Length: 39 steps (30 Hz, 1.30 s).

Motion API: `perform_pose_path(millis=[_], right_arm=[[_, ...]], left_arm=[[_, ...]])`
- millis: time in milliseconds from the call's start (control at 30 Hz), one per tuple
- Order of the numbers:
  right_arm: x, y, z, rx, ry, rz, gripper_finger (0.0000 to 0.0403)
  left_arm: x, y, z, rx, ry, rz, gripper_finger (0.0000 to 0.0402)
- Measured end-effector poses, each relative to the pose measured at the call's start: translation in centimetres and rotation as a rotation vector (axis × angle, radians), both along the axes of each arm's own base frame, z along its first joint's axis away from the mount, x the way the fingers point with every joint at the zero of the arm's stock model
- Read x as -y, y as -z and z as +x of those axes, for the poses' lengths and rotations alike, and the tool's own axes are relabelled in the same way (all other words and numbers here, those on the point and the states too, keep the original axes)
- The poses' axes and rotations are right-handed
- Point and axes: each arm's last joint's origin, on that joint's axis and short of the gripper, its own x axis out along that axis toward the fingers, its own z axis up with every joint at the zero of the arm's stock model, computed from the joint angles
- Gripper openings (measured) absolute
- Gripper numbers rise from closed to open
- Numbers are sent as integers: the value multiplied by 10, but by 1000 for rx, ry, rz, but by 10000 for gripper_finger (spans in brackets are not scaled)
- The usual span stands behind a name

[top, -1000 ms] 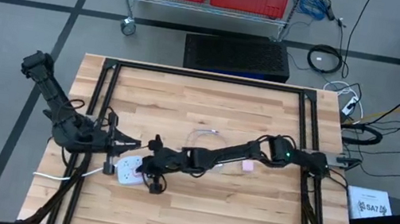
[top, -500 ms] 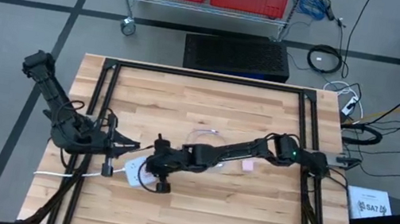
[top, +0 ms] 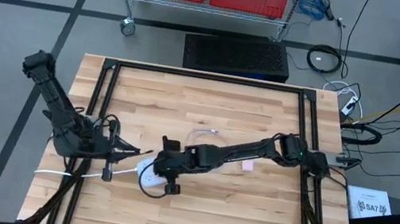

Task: Insert USB
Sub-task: Insert the black charger cable into the red charger adapter on the left white outlet extension

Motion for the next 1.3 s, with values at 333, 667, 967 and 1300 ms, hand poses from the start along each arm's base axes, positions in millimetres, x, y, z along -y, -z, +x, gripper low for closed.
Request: perform_pose_path(millis=[333, 667, 967, 1300], right_arm=[[5, -18, -16, -77, 28, -66, 0], [3, -25, -19, -74, 34, -60, 0], [4, -35, -24, -72, 29, -52, 0], [-2, -64, -36, -27, 15, -70, 0]], left_arm=[[16, 39, 10, -179, -30, -48, 24], [31, 101, 36, -342, -167, -56, 24], [33, 134, 52, -400, -230, -91, 24], [27, 145, 62, -433, -266, -95, 24]])
